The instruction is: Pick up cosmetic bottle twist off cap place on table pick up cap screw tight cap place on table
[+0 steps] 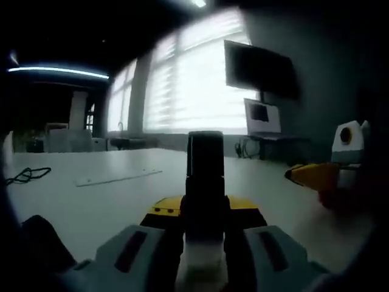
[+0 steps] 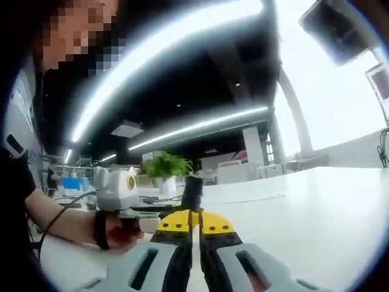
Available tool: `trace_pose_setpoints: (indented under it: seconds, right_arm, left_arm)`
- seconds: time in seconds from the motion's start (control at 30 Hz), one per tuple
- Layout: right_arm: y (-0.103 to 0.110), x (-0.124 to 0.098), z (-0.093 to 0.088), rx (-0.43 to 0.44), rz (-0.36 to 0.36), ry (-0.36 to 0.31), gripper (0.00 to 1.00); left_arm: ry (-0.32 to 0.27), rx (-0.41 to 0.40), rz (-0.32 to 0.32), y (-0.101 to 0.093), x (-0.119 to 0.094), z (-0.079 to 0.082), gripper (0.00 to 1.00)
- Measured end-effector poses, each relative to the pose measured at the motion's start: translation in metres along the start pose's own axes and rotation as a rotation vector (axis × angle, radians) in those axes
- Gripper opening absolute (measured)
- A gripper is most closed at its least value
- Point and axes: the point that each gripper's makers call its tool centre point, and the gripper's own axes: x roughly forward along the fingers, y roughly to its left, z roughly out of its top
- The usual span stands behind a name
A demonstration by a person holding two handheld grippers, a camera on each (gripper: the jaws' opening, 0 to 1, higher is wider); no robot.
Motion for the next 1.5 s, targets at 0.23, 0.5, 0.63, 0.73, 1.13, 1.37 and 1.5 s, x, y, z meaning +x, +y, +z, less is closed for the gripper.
trace_pose_setpoints:
  seconds: [0.23, 0.5, 0.63, 0.73, 1.13, 1.37, 1.5]
  right_arm:
    - [0.000, 0.000, 0.000, 0.003, -0.005, 0.001, 0.02]
    - [-0.002, 0.000, 0.000, 0.007, -0.009, -0.001, 0.03]
    - [-0.001, 0.001, -0.001, 0.007, -0.007, 0.002, 0.03]
    - [-0.001, 0.001, 0.000, 0.006, -0.007, 0.002, 0.03]
    - [0.000, 0.000, 0.000, 0.015, -0.002, -0.002, 0.08]
    - [0.002, 0.001, -0.002, 0.013, 0.003, 0.011, 0.12]
    - [0.002, 0.003, -0.004, 0.024, 0.000, 0.024, 0.14]
  left_arm:
    - [-0.008, 0.004, 0.017, 0.001, -0.010, 0.002, 0.00]
    - [-0.035, 0.031, 0.028, -0.001, -0.017, 0.007, 0.00]
    - [-0.044, 0.012, 0.030, -0.001, -0.018, 0.008, 0.00]
    - [-0.046, -0.001, 0.027, -0.002, -0.019, 0.009, 0.00]
    - [-0.073, -0.021, 0.020, -0.012, -0.038, 0.023, 0.25]
    - [-0.066, 0.073, 0.022, -0.016, -0.072, 0.025, 0.31]
    - [-0.037, 0.092, 0.024, -0.019, -0.084, 0.014, 0.32]
